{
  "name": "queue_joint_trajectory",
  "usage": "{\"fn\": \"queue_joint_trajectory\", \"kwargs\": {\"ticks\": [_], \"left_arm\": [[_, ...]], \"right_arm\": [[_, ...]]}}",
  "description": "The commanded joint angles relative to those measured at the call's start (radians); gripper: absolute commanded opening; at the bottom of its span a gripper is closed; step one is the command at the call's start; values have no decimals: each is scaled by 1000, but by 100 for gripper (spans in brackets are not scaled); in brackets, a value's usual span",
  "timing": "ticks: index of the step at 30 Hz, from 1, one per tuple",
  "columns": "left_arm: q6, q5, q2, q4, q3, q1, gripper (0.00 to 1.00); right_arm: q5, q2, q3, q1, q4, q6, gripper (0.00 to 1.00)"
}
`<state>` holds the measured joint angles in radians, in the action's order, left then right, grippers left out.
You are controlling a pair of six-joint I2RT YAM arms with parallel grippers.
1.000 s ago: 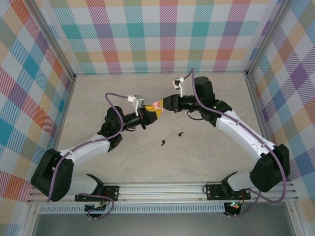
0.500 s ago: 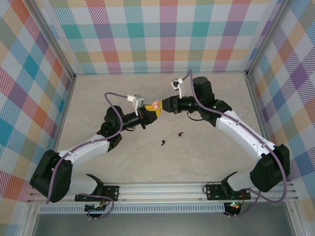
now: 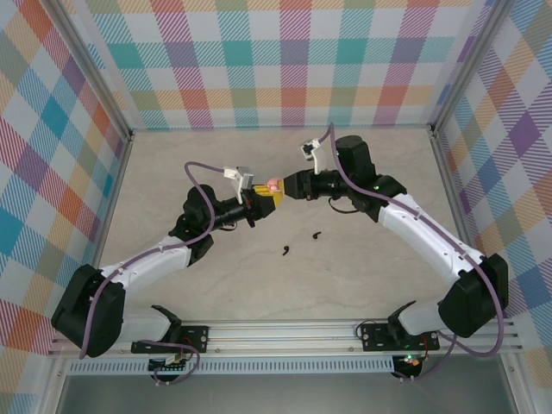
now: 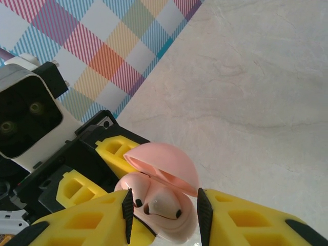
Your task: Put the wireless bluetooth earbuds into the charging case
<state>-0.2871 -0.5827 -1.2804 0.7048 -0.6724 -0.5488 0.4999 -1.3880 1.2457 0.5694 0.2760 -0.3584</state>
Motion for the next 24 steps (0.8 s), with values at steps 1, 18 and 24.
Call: {"fn": "queue_joint_trajectory", "kwargs": {"ticks": [1, 18, 24], "left_arm": [[35, -5, 30, -7, -39, -17, 15], [69, -39, 42, -62, -54, -16, 14], [88, -89, 43, -50, -65, -16, 14]], "right_arm": [[-26, 38, 32, 6, 23, 28, 41], [-131, 83, -10, -46, 76, 29, 42], [-40, 60, -31, -114, 97, 42, 43]]}}
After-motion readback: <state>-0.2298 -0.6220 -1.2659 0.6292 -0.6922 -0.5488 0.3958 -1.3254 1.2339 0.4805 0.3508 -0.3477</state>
